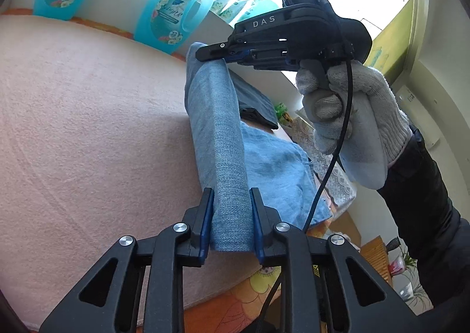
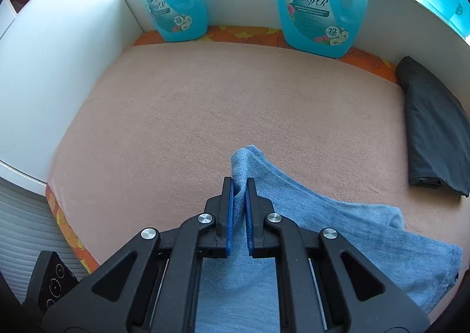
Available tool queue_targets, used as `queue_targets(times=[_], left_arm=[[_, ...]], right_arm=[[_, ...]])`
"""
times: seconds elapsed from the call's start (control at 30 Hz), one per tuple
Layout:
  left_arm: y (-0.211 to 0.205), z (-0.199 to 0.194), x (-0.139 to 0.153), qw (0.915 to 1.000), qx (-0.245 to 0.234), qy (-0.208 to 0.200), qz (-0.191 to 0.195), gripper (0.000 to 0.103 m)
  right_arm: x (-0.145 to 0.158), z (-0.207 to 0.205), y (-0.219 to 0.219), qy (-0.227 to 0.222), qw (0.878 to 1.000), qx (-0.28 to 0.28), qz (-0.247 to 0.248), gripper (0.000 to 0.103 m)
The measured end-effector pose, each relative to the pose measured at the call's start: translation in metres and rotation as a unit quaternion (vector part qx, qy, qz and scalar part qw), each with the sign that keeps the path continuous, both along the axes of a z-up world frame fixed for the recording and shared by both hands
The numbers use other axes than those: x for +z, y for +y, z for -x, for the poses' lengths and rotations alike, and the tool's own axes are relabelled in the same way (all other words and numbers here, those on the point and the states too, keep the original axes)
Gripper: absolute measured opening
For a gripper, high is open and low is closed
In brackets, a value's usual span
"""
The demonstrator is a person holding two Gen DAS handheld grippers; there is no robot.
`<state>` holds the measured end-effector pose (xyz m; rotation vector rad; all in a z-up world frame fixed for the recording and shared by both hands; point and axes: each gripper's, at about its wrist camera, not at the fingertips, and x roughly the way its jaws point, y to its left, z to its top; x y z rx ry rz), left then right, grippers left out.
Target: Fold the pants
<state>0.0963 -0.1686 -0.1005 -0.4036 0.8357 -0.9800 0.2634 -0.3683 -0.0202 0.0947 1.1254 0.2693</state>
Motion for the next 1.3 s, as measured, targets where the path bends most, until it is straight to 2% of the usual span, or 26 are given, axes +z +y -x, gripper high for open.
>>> queue_targets(times=[0.2,0.43,0.57,0.7,0.93,0.97,1.0,1.07,1.2,1.3], left_arm=[[-0.026,0.013,0.032,0.9977,-0.048,-0.048,0.003,0.021],[-0.065,0.019,0.068,0.9919,-0.100,-0.077,0.013,0.021],[-0.103,0.028,0.083,0.9858,-0.133,-0.103,0.010,0.021],[-0.151,0.036,0.090,0.9784,-0.176,-0.108,0.014,0.021],[-0.243,0.043,0.088,0.9641,-0.246,-0.098,0.014,0.021],[-0.255,0.044,0.086,0.9616,-0.257,-0.096,0.012,0.019],[-0.267,0.046,0.084,0.9588,-0.267,-0.097,0.008,0.013],[-0.288,0.048,0.080,0.9537,-0.282,-0.105,0.002,0.012],[-0.310,0.048,0.068,0.9499,-0.299,-0.090,-0.008,0.012],[-0.308,0.043,0.063,0.9468,-0.311,-0.082,-0.014,0.013]], right_arm=[[0.034,0.017,-0.034,-0.038,0.999,-0.024,-0.019,0.007],[0.063,0.050,-0.090,-0.077,0.995,-0.064,-0.031,0.007],[0.070,0.070,-0.132,-0.091,0.992,-0.084,-0.037,0.007],[0.072,0.093,-0.185,-0.102,0.988,-0.111,-0.042,0.007],[0.053,0.128,-0.280,-0.092,0.977,-0.186,-0.052,0.006],[0.048,0.131,-0.292,-0.088,0.976,-0.194,-0.054,0.006],[0.044,0.134,-0.302,-0.085,0.975,-0.200,-0.054,0.006],[0.034,0.140,-0.321,-0.080,0.972,-0.214,-0.048,0.006],[0.007,0.149,-0.352,-0.060,0.966,-0.248,-0.040,0.006],[-0.014,0.153,-0.368,-0.051,0.962,-0.266,-0.045,0.006]])
